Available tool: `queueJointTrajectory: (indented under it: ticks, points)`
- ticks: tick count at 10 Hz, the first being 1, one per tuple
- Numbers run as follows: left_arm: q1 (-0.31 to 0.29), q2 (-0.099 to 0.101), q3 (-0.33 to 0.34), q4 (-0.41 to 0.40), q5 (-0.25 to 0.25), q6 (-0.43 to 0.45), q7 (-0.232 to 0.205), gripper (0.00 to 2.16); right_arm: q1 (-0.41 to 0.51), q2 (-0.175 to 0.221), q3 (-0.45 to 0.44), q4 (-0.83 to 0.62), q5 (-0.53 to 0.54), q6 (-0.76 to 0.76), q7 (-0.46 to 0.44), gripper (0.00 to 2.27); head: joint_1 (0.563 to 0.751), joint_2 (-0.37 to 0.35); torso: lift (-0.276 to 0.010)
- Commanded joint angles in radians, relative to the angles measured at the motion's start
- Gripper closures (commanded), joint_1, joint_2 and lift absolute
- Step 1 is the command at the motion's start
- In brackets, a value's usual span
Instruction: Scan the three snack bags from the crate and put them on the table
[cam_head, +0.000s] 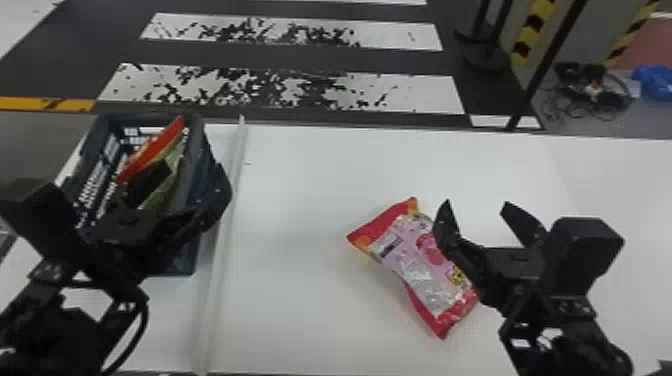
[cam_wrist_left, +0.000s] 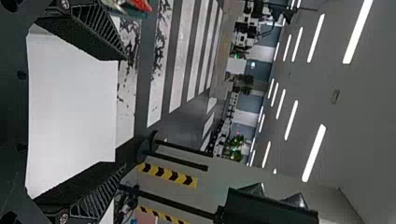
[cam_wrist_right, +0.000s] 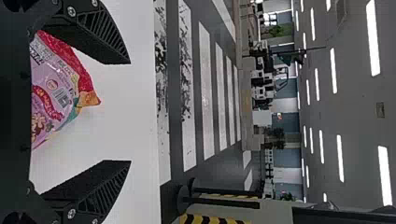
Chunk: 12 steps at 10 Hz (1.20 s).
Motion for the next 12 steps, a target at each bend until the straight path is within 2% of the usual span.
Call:
queueJointTrajectory:
  ticks: [1, 3, 4, 5, 6, 7, 9, 11, 12]
  points:
    - [0.081, -0.003, 0.051, -0.061, 0.030, -0.014, 0.048, 0.08, -0.033, -0.007, -0.006, 0.061, -0.001, -0.009, 0.001, 0.13, 0.695, 0.013, -0.094]
    - [0.160, -0.012, 0.077, -0.107, 0.036, -0.056, 0.077, 0.08, -0.075, -0.029, -0.020, 0.182, -0.030, -0.101, 0.014, 0.32, 0.695, 0.052, -0.094]
    - [0.190, -0.017, 0.085, -0.130, 0.045, -0.056, 0.079, 0.08, -0.090, -0.041, -0.031, 0.233, -0.048, -0.150, 0.020, 0.69, 0.695, 0.053, -0.094]
    - [0.204, -0.021, 0.086, -0.133, 0.051, -0.066, 0.082, 0.08, -0.090, -0.042, -0.054, 0.251, -0.054, -0.147, 0.054, 1.58, 0.695, 0.049, -0.094]
    - [0.215, -0.023, 0.088, -0.128, 0.054, -0.069, 0.088, 0.08, -0.090, -0.042, -0.072, 0.270, -0.056, -0.135, 0.060, 2.16, 0.695, 0.037, -0.094]
    - [0.225, -0.023, 0.089, -0.122, 0.057, -0.081, 0.088, 0.08, -0.084, -0.042, -0.091, 0.279, -0.073, -0.116, 0.103, 2.25, 0.695, 0.024, -0.094]
    - [0.229, -0.023, 0.086, -0.108, 0.070, -0.096, 0.082, 0.08, -0.035, -0.035, -0.092, 0.248, -0.081, -0.126, 0.209, 2.25, 0.695, 0.021, -0.094]
    - [0.219, -0.023, 0.073, -0.082, 0.070, -0.096, 0.074, 0.08, -0.021, -0.027, -0.039, 0.202, -0.079, -0.119, 0.230, 2.25, 0.695, 0.055, -0.094]
    - [0.218, -0.023, 0.063, -0.061, 0.070, -0.127, 0.069, 0.08, -0.023, -0.013, -0.003, 0.178, -0.071, -0.110, 0.230, 2.25, 0.695, 0.080, -0.094]
